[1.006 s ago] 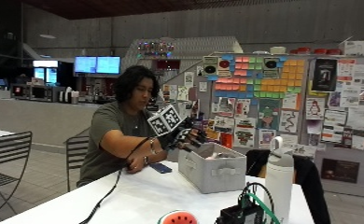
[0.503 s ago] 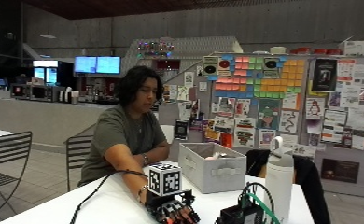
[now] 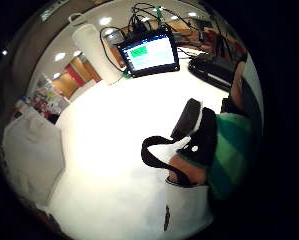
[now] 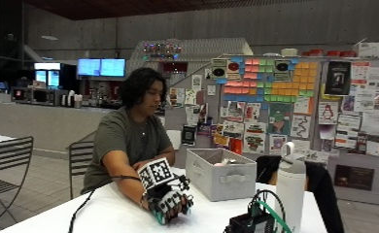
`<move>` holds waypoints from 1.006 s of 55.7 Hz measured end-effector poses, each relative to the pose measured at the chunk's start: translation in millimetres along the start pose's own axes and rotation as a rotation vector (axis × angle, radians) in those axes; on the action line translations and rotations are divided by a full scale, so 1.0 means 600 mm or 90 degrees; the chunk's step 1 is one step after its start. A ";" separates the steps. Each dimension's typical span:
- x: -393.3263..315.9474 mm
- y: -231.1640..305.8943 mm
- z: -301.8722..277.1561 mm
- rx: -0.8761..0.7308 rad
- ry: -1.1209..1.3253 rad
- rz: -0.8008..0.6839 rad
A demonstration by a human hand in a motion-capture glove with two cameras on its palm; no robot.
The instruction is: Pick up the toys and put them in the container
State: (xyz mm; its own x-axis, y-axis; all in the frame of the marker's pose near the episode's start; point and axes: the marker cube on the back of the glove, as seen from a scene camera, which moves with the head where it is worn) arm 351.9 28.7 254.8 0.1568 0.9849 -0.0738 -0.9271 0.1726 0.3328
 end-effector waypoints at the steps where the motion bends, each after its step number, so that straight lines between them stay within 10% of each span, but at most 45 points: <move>1: -0.005 0.005 -0.009 0.001 -0.021 0.006; 10: -0.118 0.055 -0.169 0.035 -0.235 -0.054; 26: -0.411 0.115 -0.587 0.136 -0.426 -0.496; 38: -0.540 0.077 -0.690 0.155 -0.404 -0.580; 42: -0.564 0.041 -0.690 0.105 -0.400 -0.468; 46: -0.566 0.028 -0.671 0.121 -0.369 -0.596; 56: -0.583 0.017 -0.616 -0.062 -0.287 -0.568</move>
State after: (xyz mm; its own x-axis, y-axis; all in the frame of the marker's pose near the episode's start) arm 161.7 -319.8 -63.5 0.9037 0.4135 0.1111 -0.4282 0.8683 0.2503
